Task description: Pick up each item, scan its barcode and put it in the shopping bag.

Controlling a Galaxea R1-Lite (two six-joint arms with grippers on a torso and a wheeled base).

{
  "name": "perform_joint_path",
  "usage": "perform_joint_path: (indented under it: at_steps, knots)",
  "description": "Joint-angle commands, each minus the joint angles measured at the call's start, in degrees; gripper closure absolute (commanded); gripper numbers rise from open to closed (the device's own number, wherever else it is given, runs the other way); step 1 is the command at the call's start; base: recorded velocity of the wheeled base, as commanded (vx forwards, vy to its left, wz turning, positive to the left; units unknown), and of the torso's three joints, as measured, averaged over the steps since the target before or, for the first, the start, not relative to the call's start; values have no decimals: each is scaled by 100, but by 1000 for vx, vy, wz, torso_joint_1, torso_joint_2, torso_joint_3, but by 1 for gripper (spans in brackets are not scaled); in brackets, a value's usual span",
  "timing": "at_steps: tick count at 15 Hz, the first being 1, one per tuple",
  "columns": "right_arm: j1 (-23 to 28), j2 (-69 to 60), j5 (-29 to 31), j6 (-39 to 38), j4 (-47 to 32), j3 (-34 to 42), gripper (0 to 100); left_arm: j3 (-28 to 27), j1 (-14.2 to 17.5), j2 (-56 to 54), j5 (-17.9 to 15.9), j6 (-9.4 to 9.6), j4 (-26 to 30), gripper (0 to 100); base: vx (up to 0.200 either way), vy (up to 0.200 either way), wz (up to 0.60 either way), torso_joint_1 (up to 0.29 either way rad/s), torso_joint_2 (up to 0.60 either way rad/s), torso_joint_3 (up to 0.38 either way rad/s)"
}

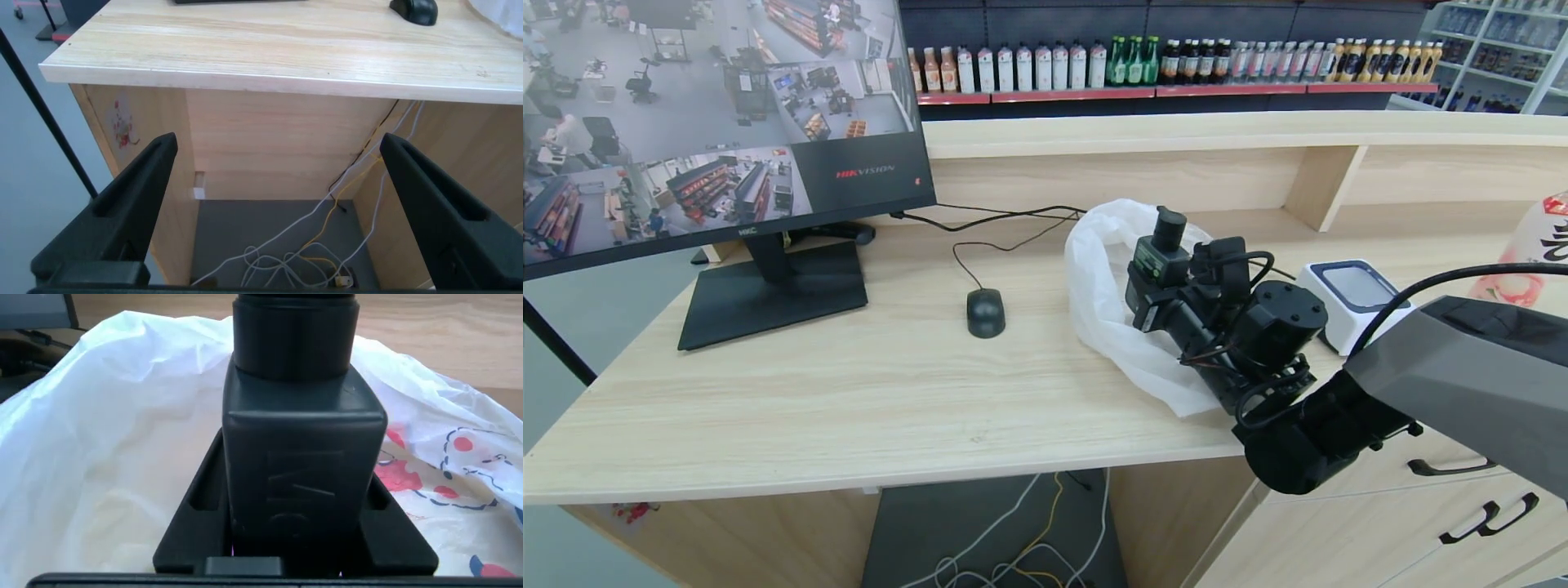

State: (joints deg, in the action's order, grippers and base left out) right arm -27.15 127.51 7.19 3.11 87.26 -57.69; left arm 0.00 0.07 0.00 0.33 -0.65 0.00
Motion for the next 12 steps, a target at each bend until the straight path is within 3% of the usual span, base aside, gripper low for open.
perform_joint_path:
  at_steps: [1,12]
  knots:
    - [-19,28,1,-74,10,38,100,0,1,0,2,3,0,0,0,0,0,0,0,0]
    - [-27,177,19,-82,274,645,100,0,1,0,2,-6,0,0,0,0,0,0,0,0]
